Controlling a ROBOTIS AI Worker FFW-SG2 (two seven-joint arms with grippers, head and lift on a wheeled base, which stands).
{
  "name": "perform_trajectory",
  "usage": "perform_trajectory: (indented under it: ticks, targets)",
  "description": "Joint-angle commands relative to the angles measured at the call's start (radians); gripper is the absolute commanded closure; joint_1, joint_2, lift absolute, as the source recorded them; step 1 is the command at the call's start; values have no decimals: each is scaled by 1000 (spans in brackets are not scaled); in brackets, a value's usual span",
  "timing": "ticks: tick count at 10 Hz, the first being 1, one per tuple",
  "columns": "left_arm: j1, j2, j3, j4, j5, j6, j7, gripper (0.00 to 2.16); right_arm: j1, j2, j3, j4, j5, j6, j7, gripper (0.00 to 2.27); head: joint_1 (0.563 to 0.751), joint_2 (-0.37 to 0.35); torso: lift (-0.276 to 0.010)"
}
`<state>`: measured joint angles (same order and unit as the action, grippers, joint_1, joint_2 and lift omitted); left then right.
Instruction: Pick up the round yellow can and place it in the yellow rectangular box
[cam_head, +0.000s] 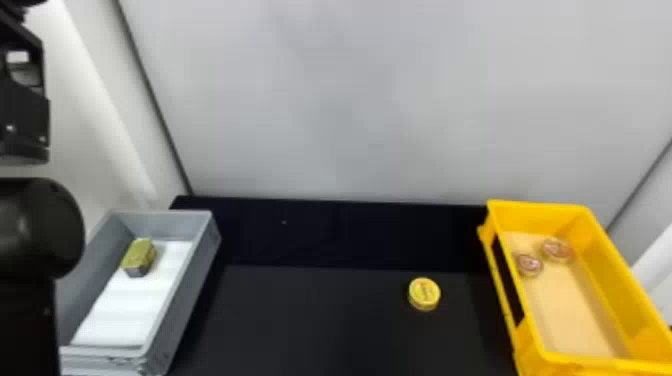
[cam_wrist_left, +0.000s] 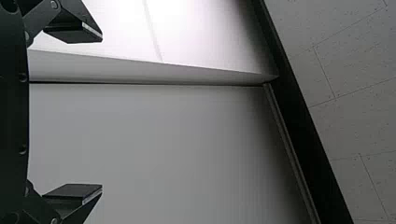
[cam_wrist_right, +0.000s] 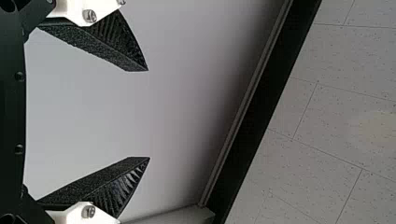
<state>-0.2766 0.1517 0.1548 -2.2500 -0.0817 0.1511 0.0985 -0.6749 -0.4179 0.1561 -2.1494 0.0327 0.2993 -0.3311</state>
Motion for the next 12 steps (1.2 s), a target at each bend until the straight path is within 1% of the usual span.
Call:
perform_trajectory:
  ticks: [1, 5, 6, 7, 8, 9, 10, 11, 12]
  targets:
    - [2, 2, 2, 0, 3, -4, 0, 140, -5, 1, 11, 6, -2, -2, -3, 113, 663, 54, -7]
    - [2, 2, 2, 0, 5, -2, 0, 140, 1, 2, 14, 10, -5, -2, -8, 114, 663, 54, -7]
    - [1, 3, -1, -2, 5, -2, 0, 140, 5, 4, 14, 14, -40, 20, -20, 113, 663, 54, -7]
    - [2, 3, -1, -2, 5, -1, 0, 140, 5, 18, 0, 10, -151, 101, -54, 113, 663, 54, -7]
    - [1, 3, -3, -3, 5, 5, 0, 140, 5, 42, -24, 5, -264, 196, -85, 116, 663, 54, -7]
    - [-3, 3, -7, -5, 5, 5, -2, 140, 11, 76, -49, 8, -318, 285, -88, 117, 663, 54, -7]
    - [-3, 3, -9, -5, 5, 7, 0, 140, 40, 107, -75, 20, -356, 347, -75, 124, 663, 54, -7]
    - [-4, 2, -12, -5, 5, 15, -3, 140, 84, 126, -86, 31, -370, 405, -59, 127, 663, 54, -7]
    - [-7, 2, -20, -5, 5, 25, -3, 140, 123, 146, -102, 37, -389, 500, -28, 127, 663, 54, -7]
